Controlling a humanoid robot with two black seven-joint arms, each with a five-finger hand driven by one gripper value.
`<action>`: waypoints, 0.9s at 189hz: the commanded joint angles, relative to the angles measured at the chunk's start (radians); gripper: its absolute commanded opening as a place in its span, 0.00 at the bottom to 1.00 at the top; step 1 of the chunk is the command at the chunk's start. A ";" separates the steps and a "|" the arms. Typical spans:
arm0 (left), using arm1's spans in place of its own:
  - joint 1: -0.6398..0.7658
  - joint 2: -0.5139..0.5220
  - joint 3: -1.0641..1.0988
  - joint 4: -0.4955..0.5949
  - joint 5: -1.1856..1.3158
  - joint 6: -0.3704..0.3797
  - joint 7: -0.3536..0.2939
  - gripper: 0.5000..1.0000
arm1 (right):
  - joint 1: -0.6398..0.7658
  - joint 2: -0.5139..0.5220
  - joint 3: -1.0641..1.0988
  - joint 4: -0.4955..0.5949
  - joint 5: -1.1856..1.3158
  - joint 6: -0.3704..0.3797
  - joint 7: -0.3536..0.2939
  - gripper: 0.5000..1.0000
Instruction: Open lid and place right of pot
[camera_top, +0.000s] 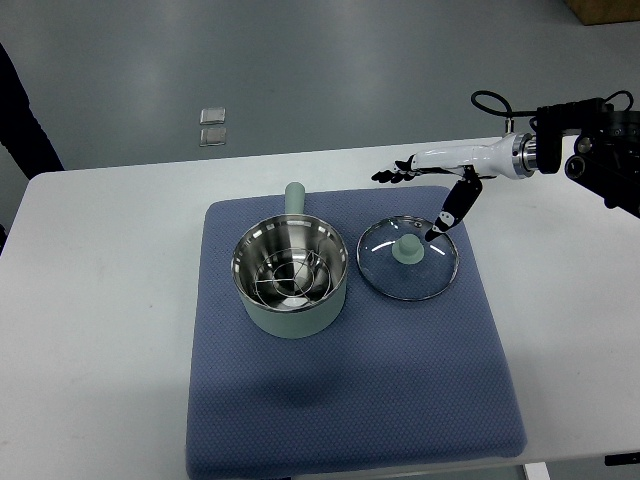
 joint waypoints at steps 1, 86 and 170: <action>0.000 0.000 0.000 0.000 0.000 0.001 0.000 1.00 | -0.001 -0.001 0.000 -0.010 0.103 0.005 -0.005 0.87; 0.000 0.000 0.000 -0.004 0.000 -0.001 0.000 1.00 | -0.080 0.053 -0.003 -0.240 1.149 0.039 -0.292 0.87; 0.005 0.000 0.002 0.002 0.000 0.001 0.000 1.00 | -0.176 0.178 0.002 -0.244 1.621 -0.001 -0.348 0.87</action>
